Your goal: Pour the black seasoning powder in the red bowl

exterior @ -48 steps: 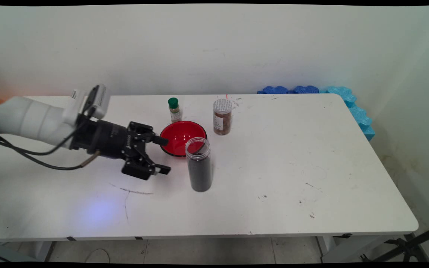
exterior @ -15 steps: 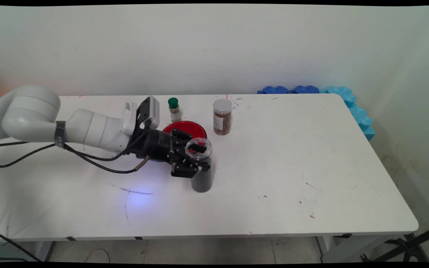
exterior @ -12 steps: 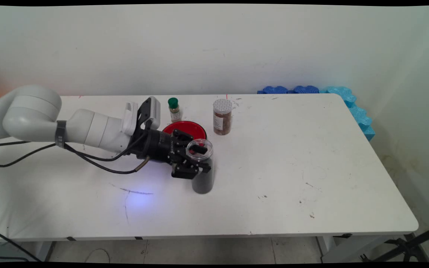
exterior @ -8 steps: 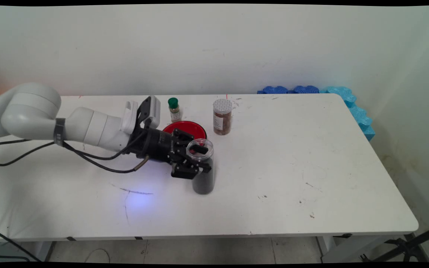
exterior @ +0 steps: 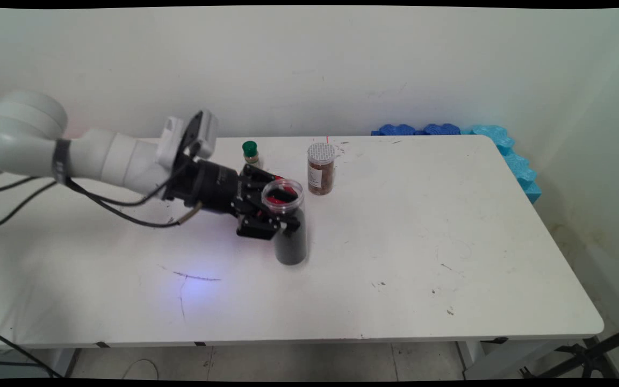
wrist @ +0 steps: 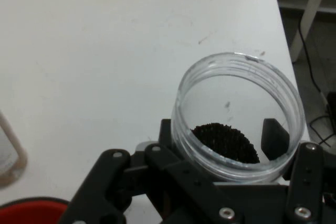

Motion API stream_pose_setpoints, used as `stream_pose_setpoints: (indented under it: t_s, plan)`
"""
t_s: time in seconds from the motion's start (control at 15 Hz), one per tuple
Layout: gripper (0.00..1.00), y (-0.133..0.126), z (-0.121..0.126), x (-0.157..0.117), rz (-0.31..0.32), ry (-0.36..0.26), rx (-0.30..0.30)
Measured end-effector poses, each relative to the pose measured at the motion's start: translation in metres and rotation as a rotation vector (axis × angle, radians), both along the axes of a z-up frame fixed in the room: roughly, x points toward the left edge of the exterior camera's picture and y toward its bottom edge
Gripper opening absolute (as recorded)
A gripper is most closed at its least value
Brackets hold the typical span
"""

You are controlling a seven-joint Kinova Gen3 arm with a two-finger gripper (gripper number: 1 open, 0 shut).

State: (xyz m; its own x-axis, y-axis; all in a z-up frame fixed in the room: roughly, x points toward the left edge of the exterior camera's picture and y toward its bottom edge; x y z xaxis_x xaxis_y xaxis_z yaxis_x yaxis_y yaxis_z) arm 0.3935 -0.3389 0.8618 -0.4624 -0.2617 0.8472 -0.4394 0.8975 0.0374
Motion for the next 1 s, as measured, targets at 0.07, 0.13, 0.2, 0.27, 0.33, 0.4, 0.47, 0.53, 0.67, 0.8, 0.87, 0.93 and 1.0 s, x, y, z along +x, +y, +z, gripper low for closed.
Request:
stream_pose_setpoints:
  t_s: [0.07,0.13,0.2,0.27,0.33,0.4,0.47,0.53,0.67,0.8,0.87,0.93,1.0]
  plan:
    - [0.0,0.0,0.005,0.002,-0.002,0.004,-0.002]
    - [0.0,-0.001,0.01,0.003,-0.003,0.008,-0.003]
    - [0.0,-0.002,0.018,0.006,-0.004,0.014,-0.004]
    - [0.0,-0.002,0.027,0.008,-0.005,0.02,-0.002]
    - [0.0,-0.003,0.032,0.01,-0.006,0.023,-0.001]
    - [0.0,-0.004,0.04,0.013,-0.007,0.027,-0.001]
    - [0.0,-0.005,0.045,0.015,-0.006,0.029,-0.001]
    - [0.0,-0.005,0.051,0.018,-0.005,0.031,0.001]
    - [0.0,-0.008,0.064,0.025,-0.002,0.034,0.013]
    - [0.0,-0.011,0.078,0.033,-0.003,0.034,0.025]
    - [0.0,-0.013,0.083,0.036,-0.002,0.036,0.032]
    - [0.0,-0.015,0.088,0.039,-0.003,0.036,0.04]
    - [0.0,-0.017,0.093,0.041,-0.006,0.034,0.047]
